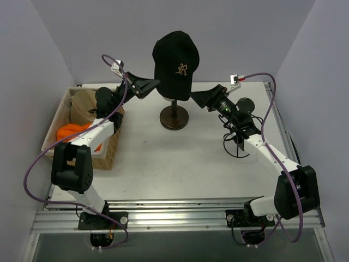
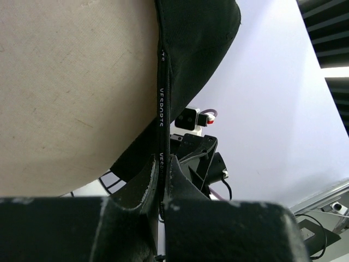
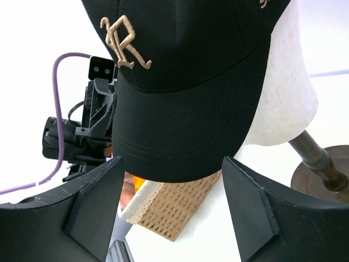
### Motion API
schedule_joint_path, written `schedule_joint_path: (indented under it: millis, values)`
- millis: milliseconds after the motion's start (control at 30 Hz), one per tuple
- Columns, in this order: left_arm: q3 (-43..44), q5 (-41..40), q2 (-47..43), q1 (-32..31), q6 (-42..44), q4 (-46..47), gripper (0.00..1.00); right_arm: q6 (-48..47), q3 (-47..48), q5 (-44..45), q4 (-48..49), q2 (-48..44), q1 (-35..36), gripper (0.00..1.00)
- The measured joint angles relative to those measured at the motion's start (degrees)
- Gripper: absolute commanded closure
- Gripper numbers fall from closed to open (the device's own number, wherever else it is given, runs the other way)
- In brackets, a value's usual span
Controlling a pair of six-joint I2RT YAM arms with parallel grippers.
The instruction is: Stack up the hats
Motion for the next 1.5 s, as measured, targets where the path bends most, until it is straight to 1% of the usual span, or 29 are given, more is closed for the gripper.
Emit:
schedule_joint_path:
  millis: [133,300,567,900,1200,1500]
  values:
    - [-0.07,-1.40,0.02,0.00,-2.21,2.03,0.98,0.50,-0.02,-0.44,0.87,0.00,0.00,0.32]
    - [-0.17,-2.73,1.51,0.00,-6.34,7.23,0.98,0.94,-0.02,-0.85,1.20,0.00,0.00,0.32]
    - [-2.91,-3.74,2.47,0.28,-9.79,11.96,0.98,1.16,-0.02,-1.31,1.51,0.04,0.00,0.31]
    - [-6.88,-4.70,4.07,2.56,-14.56,18.45,0.98,1.81,0.04,-1.53,2.54,1.57,0.02,0.31]
    - [-7.39,-5.07,6.16,3.04,-16.92,20.57,0.98,1.79,0.24,-1.53,2.60,3.08,0.42,0.31]
    - [-8.52,-5.20,6.84,3.02,-18.62,21.46,0.98,2.34,0.52,-1.49,4.68,4.66,1.53,0.30]
